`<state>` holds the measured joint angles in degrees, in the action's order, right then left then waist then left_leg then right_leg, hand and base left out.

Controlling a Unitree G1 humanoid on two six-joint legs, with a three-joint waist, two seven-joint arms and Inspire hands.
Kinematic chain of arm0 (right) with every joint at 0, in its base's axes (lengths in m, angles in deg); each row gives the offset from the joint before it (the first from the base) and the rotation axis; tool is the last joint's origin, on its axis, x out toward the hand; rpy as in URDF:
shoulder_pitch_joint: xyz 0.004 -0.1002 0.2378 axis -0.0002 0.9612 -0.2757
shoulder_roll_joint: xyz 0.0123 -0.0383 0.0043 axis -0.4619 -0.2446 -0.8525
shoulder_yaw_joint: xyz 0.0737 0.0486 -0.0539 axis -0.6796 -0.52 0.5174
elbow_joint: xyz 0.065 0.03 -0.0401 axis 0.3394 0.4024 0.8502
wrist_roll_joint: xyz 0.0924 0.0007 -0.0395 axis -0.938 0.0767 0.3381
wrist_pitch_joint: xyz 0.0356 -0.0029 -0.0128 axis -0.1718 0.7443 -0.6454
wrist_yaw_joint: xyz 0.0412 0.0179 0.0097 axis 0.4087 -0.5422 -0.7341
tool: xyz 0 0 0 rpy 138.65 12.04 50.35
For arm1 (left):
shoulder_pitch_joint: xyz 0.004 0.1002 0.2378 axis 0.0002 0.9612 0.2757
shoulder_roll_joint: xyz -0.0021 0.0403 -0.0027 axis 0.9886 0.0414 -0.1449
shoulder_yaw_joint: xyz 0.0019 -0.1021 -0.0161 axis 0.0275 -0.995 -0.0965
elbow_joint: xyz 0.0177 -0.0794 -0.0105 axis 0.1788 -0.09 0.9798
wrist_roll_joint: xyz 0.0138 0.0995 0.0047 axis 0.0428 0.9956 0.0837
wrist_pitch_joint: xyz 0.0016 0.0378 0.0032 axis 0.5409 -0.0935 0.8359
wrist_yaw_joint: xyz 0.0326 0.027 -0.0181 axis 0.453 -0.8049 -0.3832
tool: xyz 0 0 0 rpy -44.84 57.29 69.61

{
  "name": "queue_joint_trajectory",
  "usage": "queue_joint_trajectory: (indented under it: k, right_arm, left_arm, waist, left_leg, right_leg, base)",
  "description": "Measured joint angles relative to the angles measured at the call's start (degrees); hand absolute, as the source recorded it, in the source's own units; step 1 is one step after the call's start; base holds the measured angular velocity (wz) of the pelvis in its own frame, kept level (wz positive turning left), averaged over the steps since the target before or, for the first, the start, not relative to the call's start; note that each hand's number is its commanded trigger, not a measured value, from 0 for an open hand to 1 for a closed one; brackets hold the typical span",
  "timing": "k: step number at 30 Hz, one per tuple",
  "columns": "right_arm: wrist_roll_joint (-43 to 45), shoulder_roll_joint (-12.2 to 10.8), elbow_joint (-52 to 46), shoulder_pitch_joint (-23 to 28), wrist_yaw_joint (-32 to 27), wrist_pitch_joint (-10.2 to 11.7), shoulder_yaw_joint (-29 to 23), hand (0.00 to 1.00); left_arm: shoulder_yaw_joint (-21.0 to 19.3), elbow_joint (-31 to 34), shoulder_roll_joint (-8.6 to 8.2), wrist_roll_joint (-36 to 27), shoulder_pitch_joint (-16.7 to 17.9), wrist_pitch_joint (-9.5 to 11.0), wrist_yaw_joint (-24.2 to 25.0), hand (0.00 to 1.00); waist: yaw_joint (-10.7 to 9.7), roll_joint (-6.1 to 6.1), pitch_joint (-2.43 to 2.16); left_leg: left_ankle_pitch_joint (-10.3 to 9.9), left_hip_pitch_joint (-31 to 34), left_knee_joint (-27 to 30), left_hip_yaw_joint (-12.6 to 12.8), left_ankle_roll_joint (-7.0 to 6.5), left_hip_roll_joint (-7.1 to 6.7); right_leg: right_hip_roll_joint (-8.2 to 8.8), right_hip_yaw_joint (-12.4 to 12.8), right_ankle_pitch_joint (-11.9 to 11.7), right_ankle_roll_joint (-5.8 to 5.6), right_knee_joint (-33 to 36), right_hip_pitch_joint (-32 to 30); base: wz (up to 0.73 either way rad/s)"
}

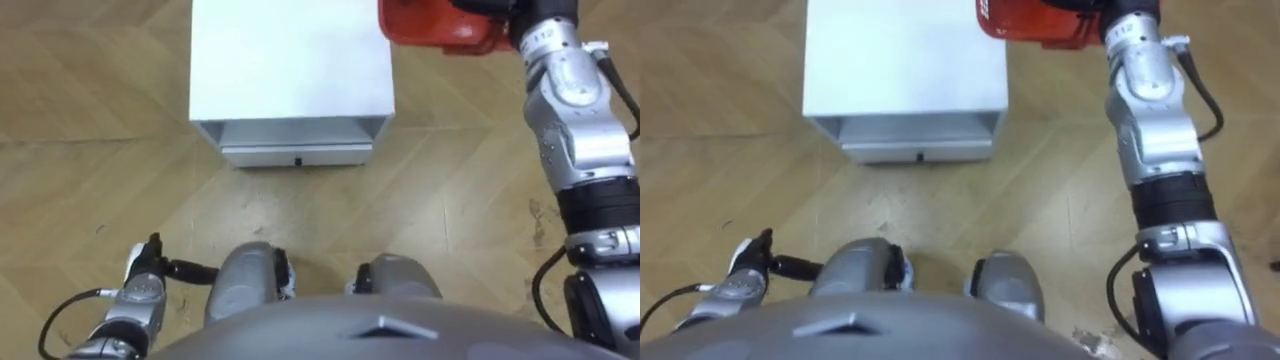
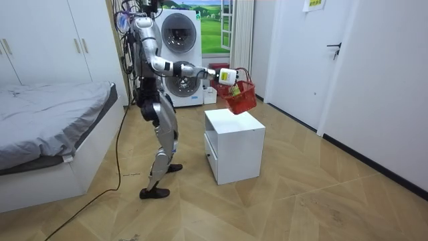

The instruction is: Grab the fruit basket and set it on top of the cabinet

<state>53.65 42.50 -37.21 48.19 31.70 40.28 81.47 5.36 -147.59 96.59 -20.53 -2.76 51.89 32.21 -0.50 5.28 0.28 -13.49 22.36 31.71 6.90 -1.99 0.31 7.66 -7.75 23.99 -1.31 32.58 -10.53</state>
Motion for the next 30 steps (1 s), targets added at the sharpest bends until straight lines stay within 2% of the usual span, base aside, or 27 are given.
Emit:
queue_joint_trajectory:
  k: [2, 5, 8, 16, 22, 24, 25, 26, 28, 29, 30]
  right_arm:
    - [-0.05, 0.00, -3.25, 2.18, 1.38, 0.00, -0.16, 1.00]
    - [-0.11, 0.01, -6.44, 2.31, 2.05, 0.00, -0.38, 1.00]
    - [-0.13, 0.01, -8.42, 2.38, 2.13, 0.00, -1.30, 1.00]
    - [-0.54, -0.10, -9.66, 2.36, 6.23, -0.39, -1.41, 1.00]
    - [0.75, -0.65, -9.63, 2.45, 8.06, -0.61, 1.35, 1.00]
    - [0.96, -1.14, -9.59, 2.71, 9.27, -0.92, 2.43, 1.00]
    - [0.98, -1.74, -9.54, 2.71, 9.99, -1.65, 2.82, 1.00]
    - [0.97, -2.18, -9.42, 3.11, 10.32, -1.81, 2.79, 1.00]
    - [0.80, -2.91, -9.39, 4.64, 10.30, -1.83, 2.90, 1.00]
    - [0.81, -3.60, -8.99, 5.24, 10.41, -1.82, 3.20, 1.00]
    - [0.81, -3.82, -8.46, 5.33, 10.53, -1.82, 3.43, 1.00]
  left_arm:
    - [-0.19, -0.01, -0.54, 0.56, 2.01, -0.83, 0.13, 0.00]
    - [-1.81, 0.31, -0.49, 2.33, 3.79, -1.19, 0.08, 0.00]
    - [-3.33, 0.55, -0.46, 2.62, 4.21, -1.17, 0.06, 0.00]
    - [-3.53, 1.99, -0.48, 2.63, 3.66, -1.10, 1.68, 0.00]
    - [-3.54, 1.98, -0.48, 2.07, 3.17, -1.17, 2.77, 0.00]
    - [-3.46, 1.78, -0.53, 2.03, 2.77, -1.18, 3.05, 0.00]
    - [-3.45, 1.61, -0.55, 2.05, 2.34, -1.25, 3.55, 0.00]
    - [-3.31, 1.57, -0.65, 2.04, 2.14, -1.23, 3.95, 0.00]
    - [-3.17, 1.88, -0.51, 2.16, 1.72, -1.21, 4.38, 0.00]
    - [-2.95, 1.92, -0.32, 2.48, 1.42, -1.23, 4.66, 0.00]
    - [-2.73, 1.94, -0.34, 2.56, 1.40, -1.25, 4.79, 0.00]
  waist:
    - [0.97, 0.06, -0.01]
    - [1.73, 0.09, -0.09]
    - [1.96, 0.06, -0.11]
    - [2.60, 0.06, -0.11]
    - [2.87, 0.13, -0.08]
    - [2.99, 0.15, -0.03]
    - [2.98, -0.21, 0.15]
    - [2.92, -0.63, 0.37]
    - [3.16, -0.70, 0.41]
    - [3.24, -0.37, 0.45]
    - [3.44, -0.41, 0.49]
  left_leg:
    - [1.03, -4.23, -3.94, 0.48, -0.38, -0.07]
    - [1.06, -7.73, -6.72, 0.39, -0.34, -0.64]
    - [1.10, -9.74, -8.35, 0.37, -0.27, -1.15]
    - [1.45, -10.15, -9.56, 0.45, 0.31, -1.02]
    - [1.53, -12.35, -10.37, 1.29, 0.50, -1.16]
    - [1.52, -12.94, -10.36, 2.45, 0.49, -1.22]
    - [1.45, -13.07, -10.36, 2.56, 0.37, -1.17]
    - [1.41, -13.41, -10.96, 2.74, 0.26, -1.16]
    - [1.12, -15.04, -13.13, 3.81, -0.26, -1.40]
    - [0.92, -15.65, -13.30, 3.89, -0.81, -2.03]
    - [0.65, -16.02, -13.19, 3.99, -1.20, -2.38]
  right_leg:
    - [-0.81, -1.00, -3.00, -1.04, -8.01, 4.95]
    - [-1.19, -2.45, -4.85, -1.30, -13.78, 9.45]
    - [-1.04, -2.83, -5.37, -1.44, -16.00, 11.75]
    - [-1.62, -3.56, -6.19, -0.99, -17.96, 12.57]
    - [-1.25, -3.38, -6.28, -0.91, -17.80, 14.25]
    - [-0.72, -3.13, -6.28, -0.91, -16.87, 14.35]
    - [-0.53, -3.30, -6.28, -0.92, -14.60, 13.83]
    - [-0.09, -3.44, -6.26, -0.96, -10.43, 12.13]
    - [1.45, -3.56, -6.23, -1.00, -1.33, 8.33]
    - [3.36, -3.40, -6.70, -1.72, 6.04, 5.28]
    - [4.24, -3.40, -7.50, -2.06, 9.07, 3.98]
  base:
    - [-0.03]
    - [-0.13]
    - [0.01]
    - [-0.01]
    - [-0.04]
    - [-0.06]
    - [0.00]
    - [0.09]
    - [0.15]
    - [0.12]
    - [0.16]
